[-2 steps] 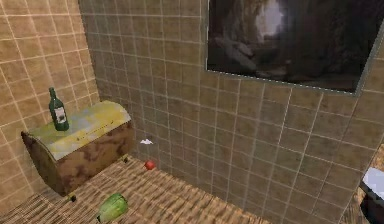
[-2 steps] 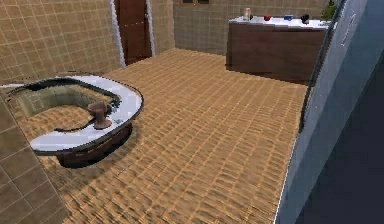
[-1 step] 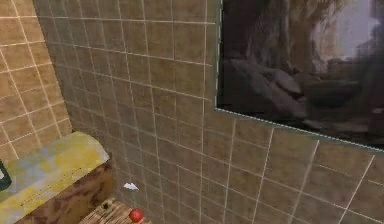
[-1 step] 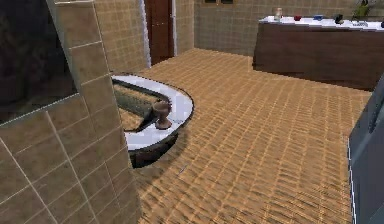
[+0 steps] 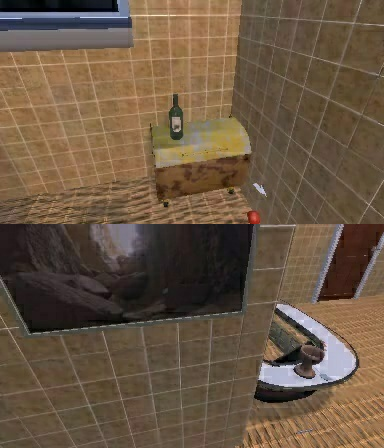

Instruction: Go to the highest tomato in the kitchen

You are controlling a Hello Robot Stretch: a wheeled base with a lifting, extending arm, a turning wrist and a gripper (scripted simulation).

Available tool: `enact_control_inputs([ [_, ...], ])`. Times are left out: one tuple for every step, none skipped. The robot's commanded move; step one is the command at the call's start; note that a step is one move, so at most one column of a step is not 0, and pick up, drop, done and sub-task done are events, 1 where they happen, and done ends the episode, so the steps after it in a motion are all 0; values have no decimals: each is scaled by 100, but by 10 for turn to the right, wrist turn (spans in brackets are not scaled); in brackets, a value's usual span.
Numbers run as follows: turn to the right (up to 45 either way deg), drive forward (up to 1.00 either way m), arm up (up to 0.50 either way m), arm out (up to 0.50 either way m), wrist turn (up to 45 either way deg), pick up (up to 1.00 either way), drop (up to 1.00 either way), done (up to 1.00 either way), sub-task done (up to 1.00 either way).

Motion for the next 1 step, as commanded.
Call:
enact_control_inputs([
  [0,20,0,0,0,0,0,0,0],
])
